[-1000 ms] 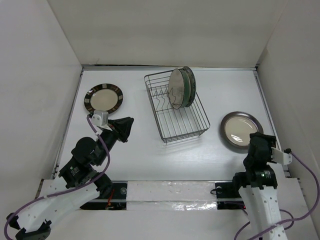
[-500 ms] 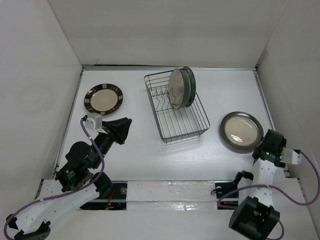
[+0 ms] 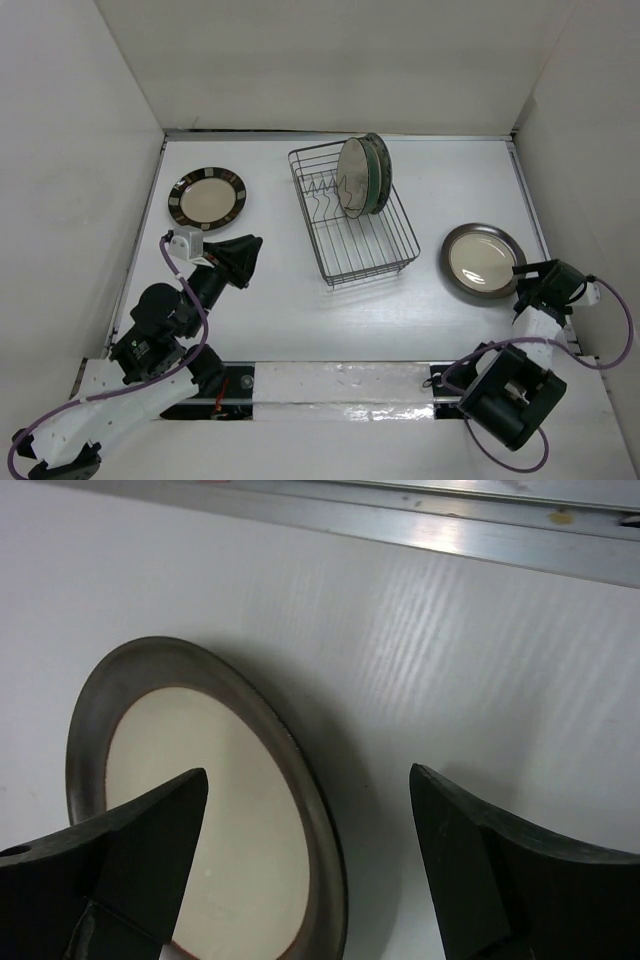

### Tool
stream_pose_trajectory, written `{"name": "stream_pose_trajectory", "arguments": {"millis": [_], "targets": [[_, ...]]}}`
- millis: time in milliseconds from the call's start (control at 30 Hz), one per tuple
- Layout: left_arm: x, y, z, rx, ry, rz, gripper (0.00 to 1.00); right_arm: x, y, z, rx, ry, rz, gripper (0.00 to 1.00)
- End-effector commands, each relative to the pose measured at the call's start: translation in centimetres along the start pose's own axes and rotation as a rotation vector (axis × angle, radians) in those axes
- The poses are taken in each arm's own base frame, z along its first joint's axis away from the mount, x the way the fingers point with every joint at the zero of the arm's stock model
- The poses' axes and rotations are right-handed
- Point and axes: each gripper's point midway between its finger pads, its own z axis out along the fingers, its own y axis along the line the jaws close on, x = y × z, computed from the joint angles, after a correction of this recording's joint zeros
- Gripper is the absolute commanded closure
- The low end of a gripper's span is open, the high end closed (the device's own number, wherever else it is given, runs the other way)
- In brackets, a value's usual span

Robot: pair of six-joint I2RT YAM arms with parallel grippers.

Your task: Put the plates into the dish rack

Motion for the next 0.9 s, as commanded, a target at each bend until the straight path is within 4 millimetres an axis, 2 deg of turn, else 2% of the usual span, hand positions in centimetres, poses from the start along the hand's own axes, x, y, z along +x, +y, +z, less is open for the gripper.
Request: {"name": "stream_pose_trajectory", "arguments": {"millis": [0,133,167,333,400,433,467,533,567,667,733,867], "targets": [[-1.5,-0.8,0.2,0.027,-0.041,-0.012,0.81,0.5,2.8,0.7,-0.176,0.042,-0.097,0.14],[-1.1,-0.8,0.4,0.021,-0.025,-0.006,0.81,2.5,2.4,2.2,-0.166,0.156,-0.116,0.15],[-1.1,-0.7,0.4,0.019,-0.027,-0.005,0.81,2.0,2.8,2.5,-0.164,0.153,-0.120,0.16],[-1.5,-0.6,0.2,0.014,-0.041,-0.007,0.81,2.0,3.1,2.9,-0.176,0.159,-0.112,0.18],[-1.8,-0.5,0.1,0.012,-0.054,-0.011,0.81,1.8,3.6,3.2,-0.190,0.170,-0.128,0.22],[-1.9,-0.5,0.1,0.010,-0.056,-0.009,0.81,1.9,3.7,3.3,-0.192,0.181,-0.132,0.27],[-1.9,-0.5,0.1,0.008,-0.056,-0.010,0.81,2.1,3.6,3.6,-0.183,0.195,-0.128,0.37],[-1.9,-0.5,0.1,0.009,-0.055,-0.010,0.81,1.9,4.0,3.8,-0.197,0.194,-0.128,0.43],[-1.9,-0.5,0.1,0.010,-0.056,-0.009,0.81,2.1,4.1,3.8,-0.203,0.202,-0.132,0.52],[-1.8,-0.4,0.1,0.005,-0.054,-0.008,0.81,2.1,4.1,3.7,-0.218,0.194,-0.147,0.68],[-1.8,-0.4,0.1,0.005,-0.054,-0.006,0.81,2.3,4.6,3.6,-0.241,0.192,-0.160,0.73],[-1.5,-0.1,0.2,-0.011,-0.046,-0.001,0.80,2.9,4.6,3.2,-0.261,0.186,-0.147,1.00]]}}
